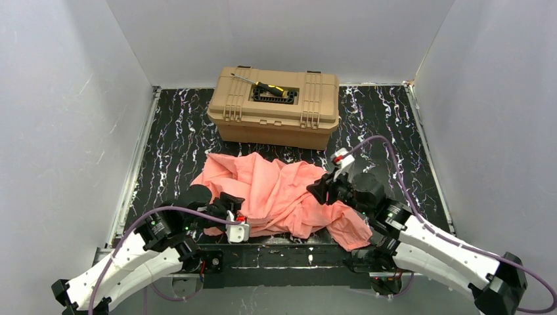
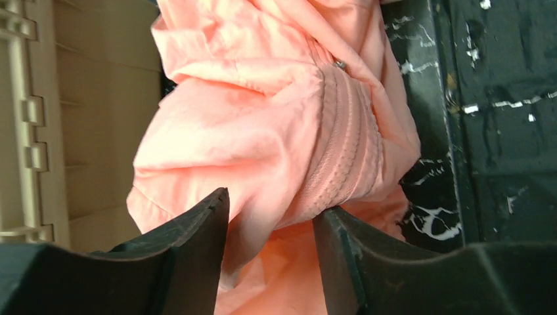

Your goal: Zip up the jacket

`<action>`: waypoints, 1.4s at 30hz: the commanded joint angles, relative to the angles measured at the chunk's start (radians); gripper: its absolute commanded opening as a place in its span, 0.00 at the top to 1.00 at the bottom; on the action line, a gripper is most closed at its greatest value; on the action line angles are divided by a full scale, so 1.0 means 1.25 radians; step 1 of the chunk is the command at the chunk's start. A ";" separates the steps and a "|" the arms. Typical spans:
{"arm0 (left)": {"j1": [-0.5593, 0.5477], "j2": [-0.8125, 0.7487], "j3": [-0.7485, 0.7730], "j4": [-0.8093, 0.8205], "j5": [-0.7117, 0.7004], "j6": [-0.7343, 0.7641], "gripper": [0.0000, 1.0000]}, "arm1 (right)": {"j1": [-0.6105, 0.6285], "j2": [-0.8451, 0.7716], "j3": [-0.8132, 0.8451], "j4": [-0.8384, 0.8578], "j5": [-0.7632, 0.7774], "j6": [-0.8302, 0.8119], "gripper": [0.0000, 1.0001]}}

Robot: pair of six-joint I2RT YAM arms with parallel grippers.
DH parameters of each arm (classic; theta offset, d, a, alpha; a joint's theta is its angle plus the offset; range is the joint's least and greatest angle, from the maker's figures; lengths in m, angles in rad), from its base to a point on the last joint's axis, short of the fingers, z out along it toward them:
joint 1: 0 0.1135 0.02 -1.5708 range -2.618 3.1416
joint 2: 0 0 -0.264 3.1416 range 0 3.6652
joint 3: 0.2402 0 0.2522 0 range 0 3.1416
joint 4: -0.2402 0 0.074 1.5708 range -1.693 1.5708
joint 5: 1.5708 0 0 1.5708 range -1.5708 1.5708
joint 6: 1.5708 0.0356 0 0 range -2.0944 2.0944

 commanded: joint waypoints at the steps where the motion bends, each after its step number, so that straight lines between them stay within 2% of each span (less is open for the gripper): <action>1: 0.003 -0.036 -0.002 -0.050 -0.030 -0.007 0.48 | 0.013 0.127 0.011 0.021 -0.136 -0.017 0.44; 3: 0.002 -0.016 0.038 -0.064 -0.034 -0.034 0.40 | 0.030 0.199 0.014 0.045 -0.144 -0.031 0.36; 5: 0.003 0.015 0.097 -0.088 -0.045 -0.065 0.32 | 0.045 0.265 0.016 0.066 -0.138 -0.042 0.36; 9: 0.003 0.067 0.236 -0.153 0.016 -0.106 0.29 | 0.081 0.350 -0.006 0.128 -0.139 -0.040 0.37; 10: 0.003 0.083 0.263 -0.163 0.047 -0.113 0.29 | 0.089 0.361 -0.014 0.147 -0.141 -0.035 0.39; 14: 0.003 0.193 0.325 -0.156 0.239 -0.150 0.28 | 0.103 0.375 -0.041 0.180 -0.132 -0.009 0.62; 16: 0.001 0.270 0.328 -0.149 0.328 -0.154 0.26 | 0.105 0.358 -0.057 0.174 -0.115 0.009 0.64; 18: -0.004 0.338 0.298 -0.145 0.372 -0.129 0.27 | 0.105 0.327 -0.073 0.159 -0.099 0.026 0.65; 22: -0.005 0.426 0.237 -0.107 0.376 -0.052 0.28 | 0.108 0.232 -0.106 0.104 -0.052 0.057 0.70; 25: -0.006 0.494 0.233 -0.148 0.374 -0.016 0.28 | 0.109 0.168 -0.126 0.050 0.008 0.087 0.85; 29: -0.009 0.550 0.187 -0.200 0.314 0.081 0.26 | 0.110 0.095 -0.125 -0.027 0.088 0.123 0.99; 31: -0.012 0.569 0.158 -0.158 0.262 0.062 0.30 | 0.110 0.061 -0.118 -0.066 0.099 0.139 0.99; 35: -0.012 0.610 0.143 -0.088 0.190 0.014 0.44 | 0.110 0.027 -0.103 -0.096 0.088 0.156 0.99; 38: -0.013 0.647 0.134 -0.056 0.167 -0.008 0.53 | 0.110 0.047 -0.101 -0.068 0.069 0.149 0.71; 39: -0.014 0.662 0.128 -0.036 0.152 -0.019 0.60 | 0.110 0.062 -0.098 -0.058 0.061 0.146 0.63; 40: -0.015 0.683 0.124 -0.006 0.126 -0.038 0.69 | 0.110 0.081 -0.087 -0.053 0.058 0.142 0.57; 41: -0.015 0.705 0.128 0.013 0.107 -0.052 0.85 | 0.110 0.094 -0.076 -0.055 0.066 0.139 0.52; 42: -0.014 0.725 0.135 0.023 0.091 -0.060 0.97 | 0.110 0.099 -0.067 -0.054 0.073 0.136 0.48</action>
